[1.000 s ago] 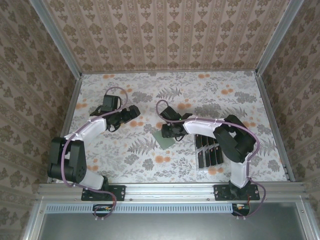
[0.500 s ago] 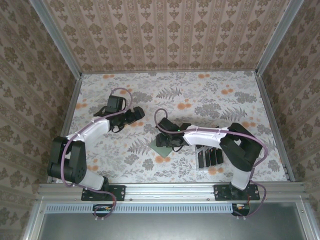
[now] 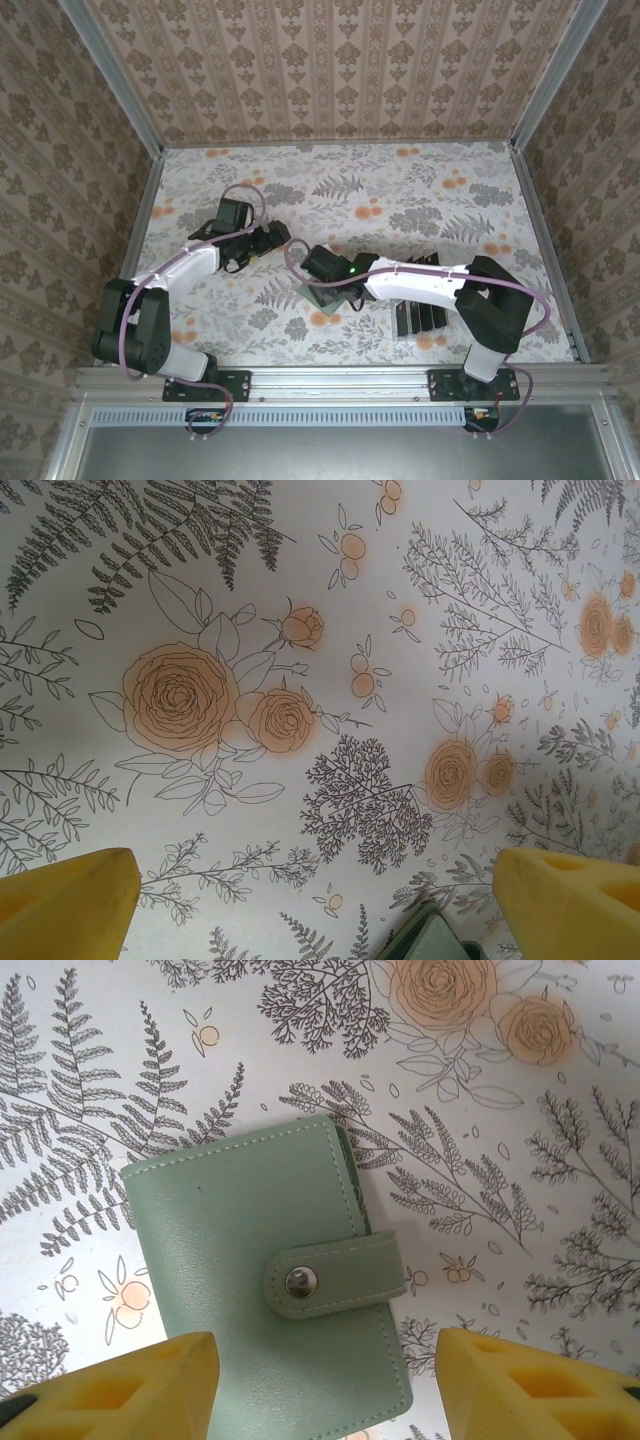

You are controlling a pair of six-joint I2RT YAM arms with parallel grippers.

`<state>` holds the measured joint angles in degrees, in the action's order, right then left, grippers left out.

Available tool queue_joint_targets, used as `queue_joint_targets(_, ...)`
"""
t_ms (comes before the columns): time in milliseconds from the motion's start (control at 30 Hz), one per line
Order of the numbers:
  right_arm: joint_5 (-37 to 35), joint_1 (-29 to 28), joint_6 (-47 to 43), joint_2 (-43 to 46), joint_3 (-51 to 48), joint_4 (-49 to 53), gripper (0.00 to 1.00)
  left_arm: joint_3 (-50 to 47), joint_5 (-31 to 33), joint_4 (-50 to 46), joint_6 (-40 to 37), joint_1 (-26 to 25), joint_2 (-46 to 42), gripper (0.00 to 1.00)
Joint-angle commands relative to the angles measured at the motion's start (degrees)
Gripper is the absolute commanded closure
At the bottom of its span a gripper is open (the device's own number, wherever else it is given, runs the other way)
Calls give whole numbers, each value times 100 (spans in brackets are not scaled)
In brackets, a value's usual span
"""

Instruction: Put the credit cards into the card holder

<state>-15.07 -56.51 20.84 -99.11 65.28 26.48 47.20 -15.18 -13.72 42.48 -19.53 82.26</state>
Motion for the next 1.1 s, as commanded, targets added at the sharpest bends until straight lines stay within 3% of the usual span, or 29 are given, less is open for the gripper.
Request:
queue_joint_targets(0, -303, 0, -646, -258, 275, 242, 40, -90, 83, -77, 105, -33, -193, 0)
queue_joint_targets(700, -515, 157, -801, -852, 489, 322, 52, -5, 147, -182, 26, -25, -220, 0)
queue_joint_targets(833, -473, 173, -784, -876, 471, 314, 59, 17, 138, -181, 2, -20, -215, 0)
queue_joint_targets(1067, -332, 235, -744, -879, 425, 320, 79, 49, 113, -210, -11, -21, -228, 0)
